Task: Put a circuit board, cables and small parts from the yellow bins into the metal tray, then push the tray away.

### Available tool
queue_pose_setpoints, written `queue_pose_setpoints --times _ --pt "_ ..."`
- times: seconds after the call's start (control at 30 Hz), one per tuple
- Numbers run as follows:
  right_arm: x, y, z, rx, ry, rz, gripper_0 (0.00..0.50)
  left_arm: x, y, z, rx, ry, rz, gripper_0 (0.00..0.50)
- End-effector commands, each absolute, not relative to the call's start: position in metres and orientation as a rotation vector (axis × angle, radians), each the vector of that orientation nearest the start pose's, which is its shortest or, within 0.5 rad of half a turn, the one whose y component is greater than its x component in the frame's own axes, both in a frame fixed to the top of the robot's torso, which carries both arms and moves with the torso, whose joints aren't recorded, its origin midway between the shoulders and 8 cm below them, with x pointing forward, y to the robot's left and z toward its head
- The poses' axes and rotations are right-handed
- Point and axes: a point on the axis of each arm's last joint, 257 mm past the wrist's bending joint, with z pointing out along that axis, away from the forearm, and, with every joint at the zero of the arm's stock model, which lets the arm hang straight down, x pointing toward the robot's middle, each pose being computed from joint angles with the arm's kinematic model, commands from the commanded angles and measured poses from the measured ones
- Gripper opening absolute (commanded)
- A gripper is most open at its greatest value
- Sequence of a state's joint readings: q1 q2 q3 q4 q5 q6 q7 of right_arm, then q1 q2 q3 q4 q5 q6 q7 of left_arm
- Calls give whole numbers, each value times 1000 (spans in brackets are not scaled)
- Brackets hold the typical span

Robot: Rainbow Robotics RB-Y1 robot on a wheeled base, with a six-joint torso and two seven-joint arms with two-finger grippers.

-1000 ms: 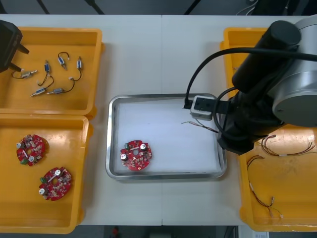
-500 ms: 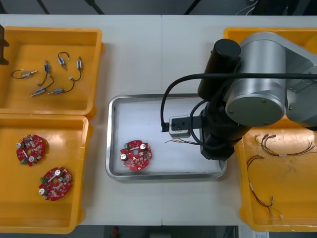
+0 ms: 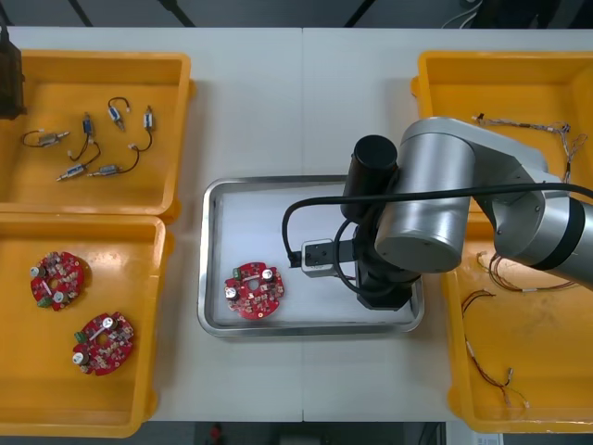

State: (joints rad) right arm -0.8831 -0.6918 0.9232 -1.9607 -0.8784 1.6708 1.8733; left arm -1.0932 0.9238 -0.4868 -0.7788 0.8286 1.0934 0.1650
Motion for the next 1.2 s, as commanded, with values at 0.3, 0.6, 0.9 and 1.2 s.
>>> queue_pose_setpoints --times 0.3,0.6,0.9,1.2 --pt "379 -78 -278 -2071 2016 -217 22 661 454 -117 -1844 1599 -505 495" --pt "377 -78 -280 -2035 1983 -179 498 662 457 -130 -1849 1595 -494 500" --pt "377 -99 -263 -2022 1981 -228 500 647 456 -143 -1888 1652 -438 500" --pt "375 -122 -228 -1972 2049 -200 500 642 455 -151 -1872 1693 -396 500"
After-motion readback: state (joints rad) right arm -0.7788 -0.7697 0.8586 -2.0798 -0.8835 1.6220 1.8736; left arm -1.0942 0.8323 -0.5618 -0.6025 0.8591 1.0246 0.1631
